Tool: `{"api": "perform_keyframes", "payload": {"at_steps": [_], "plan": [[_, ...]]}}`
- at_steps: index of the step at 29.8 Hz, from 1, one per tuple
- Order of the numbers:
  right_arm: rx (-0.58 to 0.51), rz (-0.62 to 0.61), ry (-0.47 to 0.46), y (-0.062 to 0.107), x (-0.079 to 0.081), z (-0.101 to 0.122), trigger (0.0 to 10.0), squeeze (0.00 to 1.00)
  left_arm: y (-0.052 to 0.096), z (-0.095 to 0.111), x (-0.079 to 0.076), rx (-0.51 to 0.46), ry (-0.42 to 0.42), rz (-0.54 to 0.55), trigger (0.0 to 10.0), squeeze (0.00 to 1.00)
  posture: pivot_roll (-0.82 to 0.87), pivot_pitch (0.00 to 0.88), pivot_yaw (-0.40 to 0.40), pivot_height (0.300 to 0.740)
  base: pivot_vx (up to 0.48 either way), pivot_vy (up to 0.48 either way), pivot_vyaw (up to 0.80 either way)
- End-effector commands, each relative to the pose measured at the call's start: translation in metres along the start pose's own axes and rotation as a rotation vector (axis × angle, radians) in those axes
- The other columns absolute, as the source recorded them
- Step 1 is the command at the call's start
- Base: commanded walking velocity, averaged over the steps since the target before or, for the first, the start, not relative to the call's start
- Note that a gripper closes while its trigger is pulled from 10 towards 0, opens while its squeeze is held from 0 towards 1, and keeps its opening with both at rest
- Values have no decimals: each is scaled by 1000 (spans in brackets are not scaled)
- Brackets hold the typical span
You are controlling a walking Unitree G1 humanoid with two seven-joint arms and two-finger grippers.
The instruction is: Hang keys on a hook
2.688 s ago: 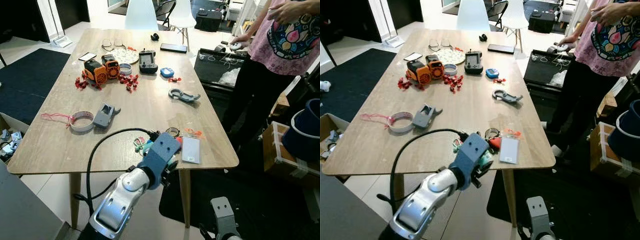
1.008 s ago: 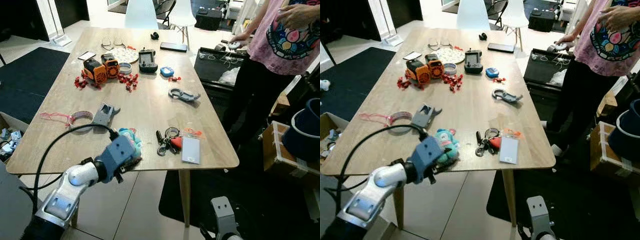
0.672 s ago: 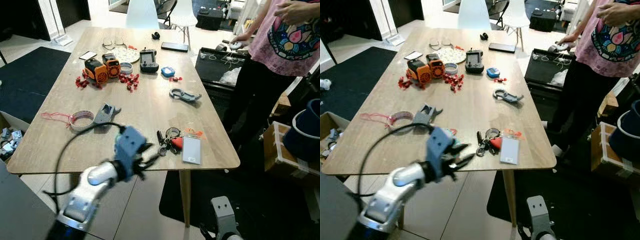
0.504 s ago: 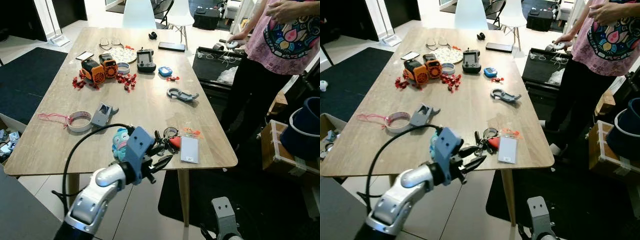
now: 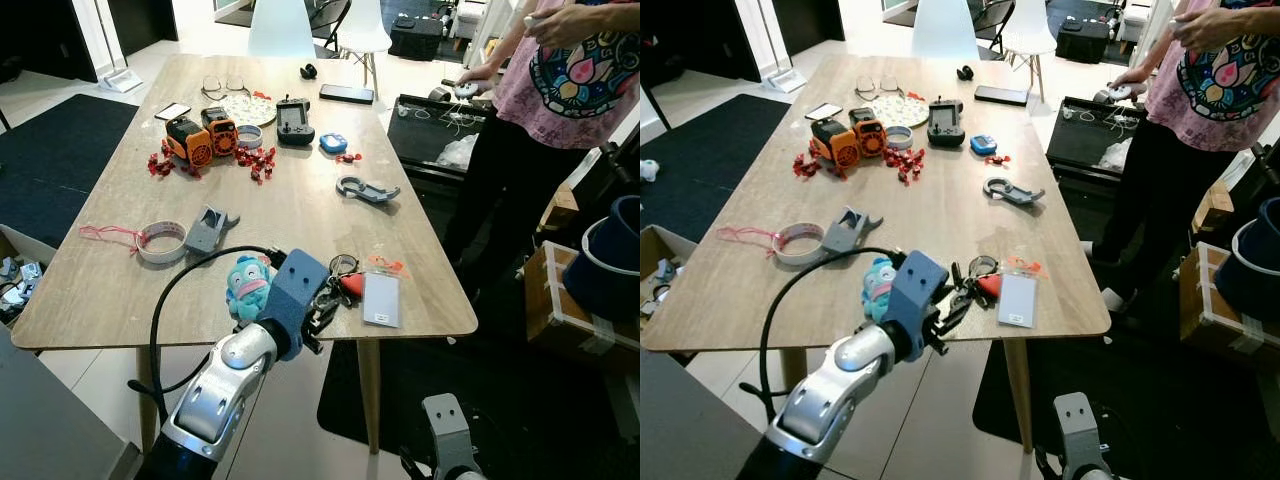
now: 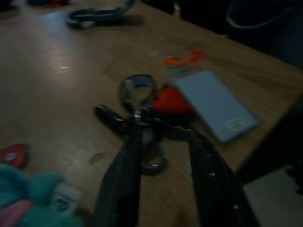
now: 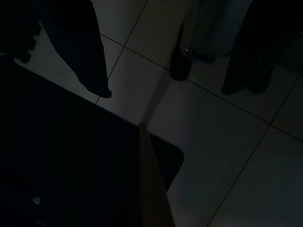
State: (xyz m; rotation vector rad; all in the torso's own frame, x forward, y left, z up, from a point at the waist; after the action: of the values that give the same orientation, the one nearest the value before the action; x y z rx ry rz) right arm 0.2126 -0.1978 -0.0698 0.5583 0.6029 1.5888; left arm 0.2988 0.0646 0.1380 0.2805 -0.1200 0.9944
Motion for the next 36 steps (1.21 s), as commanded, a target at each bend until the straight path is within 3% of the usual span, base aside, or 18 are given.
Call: {"api": "perform_keyframes", "payload": {"at_steps": [1,2,4,6,7,8,9,20,36], "plan": [[19,-9,0,3,-3,-7,10000,0,-2,-8,6,45,-1,77,0,0,37,81,-48,740,0,0,0],[18,-9,-1,3,-3,-7,10000,0,-2,-11,12,68,-12,126,471,0,36,81,-47,740,0,0,0],[17,-10,-2,3,-3,-6,10000,0,-1,-17,20,113,-34,204,4706,0,36,80,-46,740,0,0,0],[17,-9,-2,3,-3,-6,10000,0,0,-18,23,123,-41,218,4745,0,36,82,-46,740,0,0,0],[17,-9,-2,3,-3,-6,10000,0,0,-19,23,129,-48,219,6863,0,38,82,-48,740,0,0,0],[17,-9,-2,3,-3,-6,10000,0,1,-19,23,133,-52,219,6863,0,38,82,-48,740,0,0,0],[18,-9,-2,3,-3,-6,10000,0,1,-21,23,138,-59,217,10000,0,38,83,-49,740,0,0,0],[21,-8,-2,3,-2,-7,10000,0,7,-33,15,196,-125,121,10000,0,39,81,-50,740,0,0,0],[20,-8,2,2,-3,-6,10000,0,10,-36,24,222,-138,153,10000,0,38,81,-53,740,0,0,0]]}}
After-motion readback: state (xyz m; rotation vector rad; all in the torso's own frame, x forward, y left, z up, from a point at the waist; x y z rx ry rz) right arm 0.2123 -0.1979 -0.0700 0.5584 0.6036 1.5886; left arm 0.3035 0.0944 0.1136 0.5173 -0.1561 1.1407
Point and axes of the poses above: a point about 5 cm out from each wrist's last joint towards the gripper, its own y axis pointing back from the gripper into the wrist, its own z axis along the axis of the wrist's last joint, x = y × z, the point moved 1 cm from there along -y, pointing out of the wrist towards the gripper, and after that the axes turned 6 degrees about -y, right-handed, at the moved point
